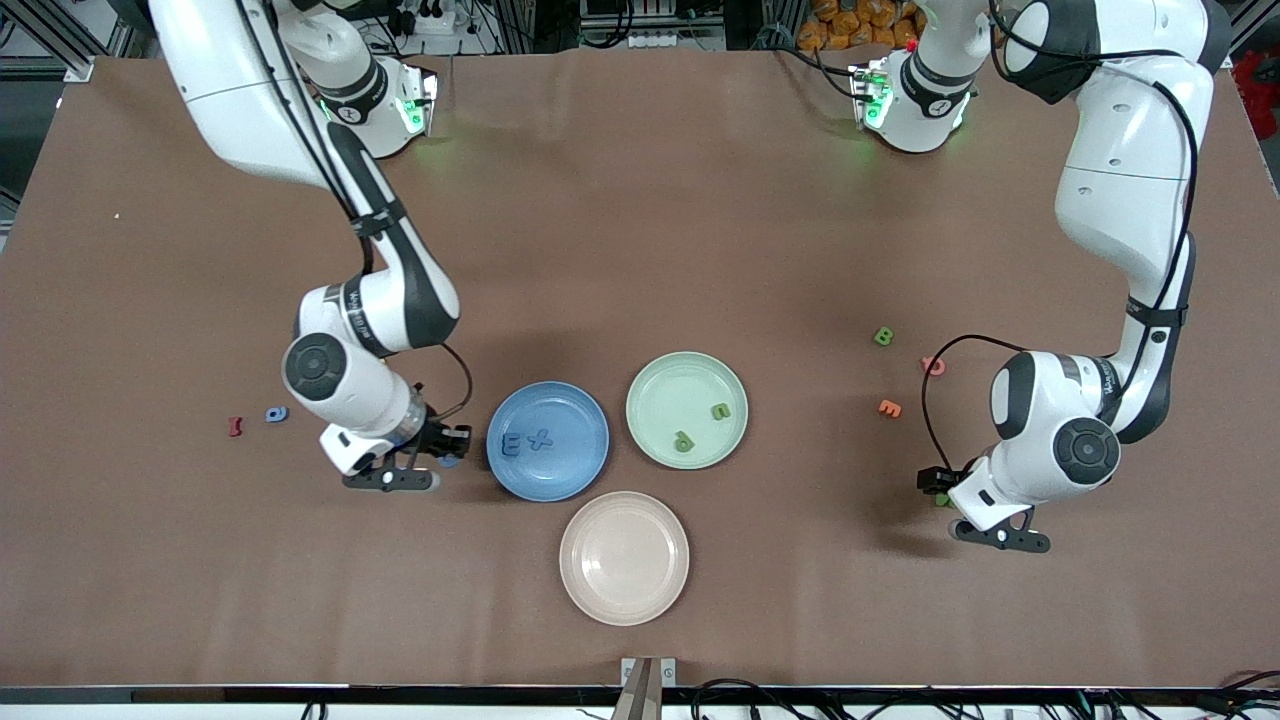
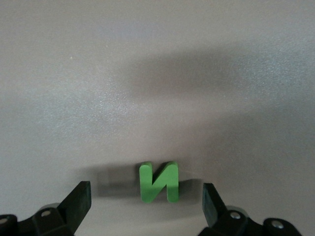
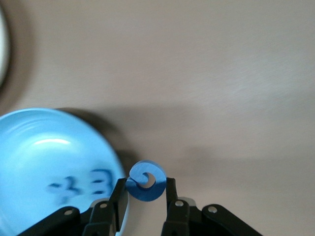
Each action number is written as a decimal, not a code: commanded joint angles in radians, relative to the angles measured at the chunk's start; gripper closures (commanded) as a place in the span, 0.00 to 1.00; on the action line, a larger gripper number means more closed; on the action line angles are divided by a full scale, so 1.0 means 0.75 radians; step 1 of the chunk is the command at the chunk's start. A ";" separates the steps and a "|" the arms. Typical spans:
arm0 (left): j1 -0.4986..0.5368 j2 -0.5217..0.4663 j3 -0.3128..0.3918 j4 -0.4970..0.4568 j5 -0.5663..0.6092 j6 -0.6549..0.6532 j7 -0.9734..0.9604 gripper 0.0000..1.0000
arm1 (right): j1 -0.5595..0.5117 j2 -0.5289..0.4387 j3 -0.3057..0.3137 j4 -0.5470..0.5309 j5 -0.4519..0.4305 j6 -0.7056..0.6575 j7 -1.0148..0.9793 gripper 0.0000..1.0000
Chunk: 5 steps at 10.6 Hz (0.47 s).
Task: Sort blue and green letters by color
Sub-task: 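Lower the G onto the blue plate and open the right gripper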
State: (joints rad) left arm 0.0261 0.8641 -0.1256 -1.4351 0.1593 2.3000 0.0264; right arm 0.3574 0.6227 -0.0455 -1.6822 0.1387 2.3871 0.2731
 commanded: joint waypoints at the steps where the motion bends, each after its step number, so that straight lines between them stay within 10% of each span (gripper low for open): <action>1: -0.012 0.044 0.002 0.069 -0.030 -0.025 0.002 0.00 | 0.094 0.037 -0.009 0.061 0.034 -0.023 0.157 0.79; 3: -0.047 0.038 0.004 0.060 -0.014 -0.027 -0.293 0.99 | 0.153 0.061 -0.009 0.091 0.036 -0.023 0.255 0.78; 5: -0.059 0.042 0.012 0.060 -0.012 -0.027 -0.383 1.00 | 0.209 0.072 -0.009 0.108 0.036 -0.023 0.317 0.77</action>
State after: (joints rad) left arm 0.0055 0.8786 -0.1284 -1.4184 0.1568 2.2986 -0.1773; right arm 0.4726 0.6493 -0.0449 -1.6486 0.1469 2.3838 0.4531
